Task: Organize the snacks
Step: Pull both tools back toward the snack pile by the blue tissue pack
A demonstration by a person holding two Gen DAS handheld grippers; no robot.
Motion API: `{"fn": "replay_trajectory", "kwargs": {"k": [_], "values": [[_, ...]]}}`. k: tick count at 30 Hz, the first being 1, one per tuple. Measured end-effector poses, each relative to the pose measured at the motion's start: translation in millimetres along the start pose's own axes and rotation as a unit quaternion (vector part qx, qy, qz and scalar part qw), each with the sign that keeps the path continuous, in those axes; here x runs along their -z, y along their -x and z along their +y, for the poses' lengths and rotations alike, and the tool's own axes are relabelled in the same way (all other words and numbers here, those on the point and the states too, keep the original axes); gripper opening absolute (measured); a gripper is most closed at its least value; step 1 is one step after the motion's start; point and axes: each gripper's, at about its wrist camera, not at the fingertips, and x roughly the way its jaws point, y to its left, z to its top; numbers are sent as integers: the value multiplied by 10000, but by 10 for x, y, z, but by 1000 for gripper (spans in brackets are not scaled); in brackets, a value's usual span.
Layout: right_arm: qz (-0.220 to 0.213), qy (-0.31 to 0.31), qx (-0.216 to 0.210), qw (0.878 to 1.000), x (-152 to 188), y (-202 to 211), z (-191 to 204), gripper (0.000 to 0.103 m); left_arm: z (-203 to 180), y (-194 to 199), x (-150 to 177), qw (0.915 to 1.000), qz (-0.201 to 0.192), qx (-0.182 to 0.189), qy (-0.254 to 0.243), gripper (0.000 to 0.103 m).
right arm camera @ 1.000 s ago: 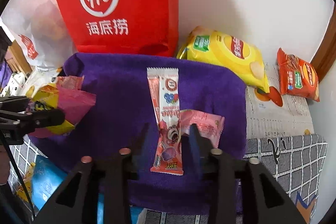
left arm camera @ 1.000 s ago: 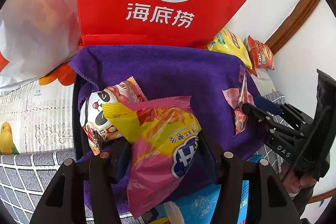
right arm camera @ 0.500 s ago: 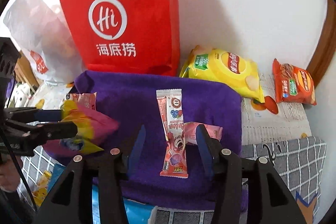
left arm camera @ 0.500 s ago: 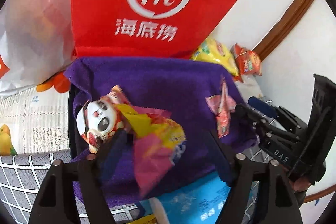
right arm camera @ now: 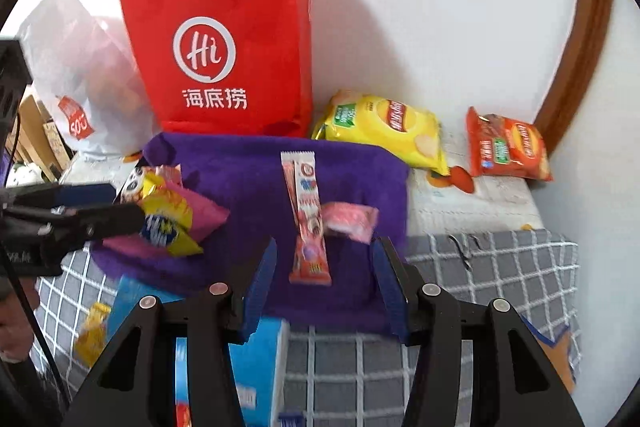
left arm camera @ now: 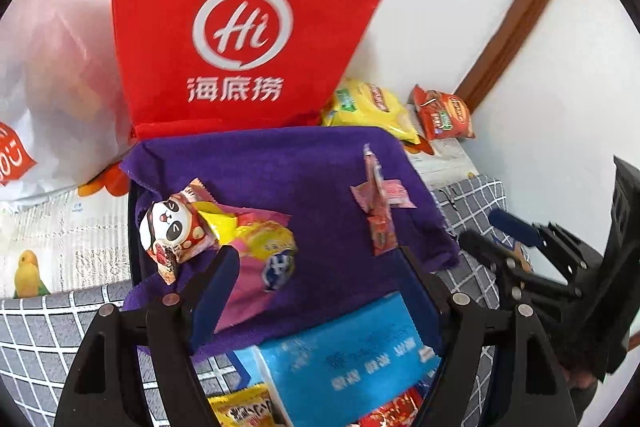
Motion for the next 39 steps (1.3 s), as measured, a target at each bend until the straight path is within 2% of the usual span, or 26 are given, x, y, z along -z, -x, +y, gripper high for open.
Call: {"fn": "replay_trajectory", "kwargs": {"k": [7, 10, 13, 18, 21, 24, 28, 30, 39], "values": [[-133, -236, -1, 9996, 350, 452, -15, 51, -212, 427, 101, 9989, -413, -11, -240, 77], [-207, -384, -38, 9990, 460, 623, -24, 54, -233, 574, 240, 9991, -378, 47, -210, 77], [-441, -458, -74, 9979, 583, 772, 0, 64, -186, 718, 401, 9988, -469, 92, -101, 76], [-433, -563, -330, 9969, 736, 897, 69, 64, -107, 887, 689, 9984, -566, -45, 56, 75], [-549, -625, -319, 9960, 837, 982, 84, 64, -97, 1002, 864, 9974, -700, 74, 140, 75], [-643, -657, -339, 9952, 926, 1082, 79, 64, -117, 1108, 1026, 9968, -790, -36, 106, 75], [-530, -793, -635, 9934, 1030, 1157, 33, 64, -139, 1172, 1172, 9968, -782, -118, 91, 76], [-532, -829, -663, 9929, 1088, 1189, 19, 64, -158, 1196, 1239, 9966, -784, -227, 79, 76], [-480, -850, -906, 9911, 1287, 1247, 38, 64, -157, 1183, 1425, 9975, -626, -289, 183, 76]]}}
